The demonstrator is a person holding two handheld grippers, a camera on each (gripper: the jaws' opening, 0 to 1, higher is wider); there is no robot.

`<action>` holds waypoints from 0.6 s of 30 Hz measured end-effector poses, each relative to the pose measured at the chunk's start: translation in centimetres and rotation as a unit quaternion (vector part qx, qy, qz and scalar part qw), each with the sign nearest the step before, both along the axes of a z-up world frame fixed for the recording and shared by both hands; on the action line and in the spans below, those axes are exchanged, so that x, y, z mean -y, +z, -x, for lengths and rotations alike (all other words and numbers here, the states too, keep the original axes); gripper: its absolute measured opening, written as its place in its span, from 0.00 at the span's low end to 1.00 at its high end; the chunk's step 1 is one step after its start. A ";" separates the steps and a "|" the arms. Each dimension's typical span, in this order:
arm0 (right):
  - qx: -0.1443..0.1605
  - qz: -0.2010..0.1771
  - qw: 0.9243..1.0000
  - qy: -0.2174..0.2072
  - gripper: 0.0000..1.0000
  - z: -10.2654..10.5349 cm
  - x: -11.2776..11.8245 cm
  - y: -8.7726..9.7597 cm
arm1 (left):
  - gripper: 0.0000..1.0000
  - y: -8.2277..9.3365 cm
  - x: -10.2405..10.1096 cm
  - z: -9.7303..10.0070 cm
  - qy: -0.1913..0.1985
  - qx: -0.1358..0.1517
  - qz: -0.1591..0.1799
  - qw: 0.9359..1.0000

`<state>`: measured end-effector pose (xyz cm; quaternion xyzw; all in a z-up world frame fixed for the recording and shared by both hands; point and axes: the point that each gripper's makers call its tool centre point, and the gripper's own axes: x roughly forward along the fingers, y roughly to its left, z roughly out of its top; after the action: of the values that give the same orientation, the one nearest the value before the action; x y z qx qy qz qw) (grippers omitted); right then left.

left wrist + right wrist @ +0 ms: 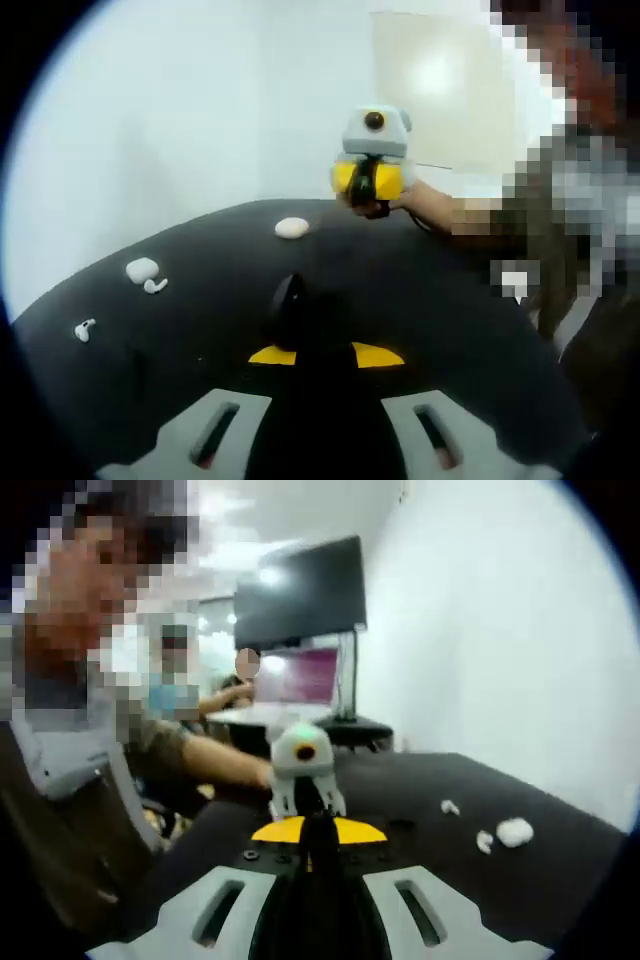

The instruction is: Pick up three earphones and place each one into its charging case using tactile feedback, ensure that each earphone is properly inserted and securely positioned inside the case.

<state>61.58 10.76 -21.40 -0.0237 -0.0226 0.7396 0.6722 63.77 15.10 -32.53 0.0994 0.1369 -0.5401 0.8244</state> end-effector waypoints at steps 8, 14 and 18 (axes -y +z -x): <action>0.014 -0.059 0.998 0.024 0.11 1.0 0.7 2.5 | 0.15 0.1 -0.1 -0.1 0.002 -0.001 0.003 1.000; 0.024 -0.051 0.998 0.024 0.11 1.1 0.4 2.3 | 0.15 0.1 -0.1 -0.2 0.001 0.001 0.003 1.000; 0.029 -0.040 0.999 0.018 0.11 0.8 0.3 1.8 | 0.15 0.1 -0.1 -0.2 0.001 0.001 0.003 1.000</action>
<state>60.77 10.45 -19.56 -0.0182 -0.0722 0.7490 0.6584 64.00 15.22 -32.41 0.0971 0.1345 -0.5396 0.8254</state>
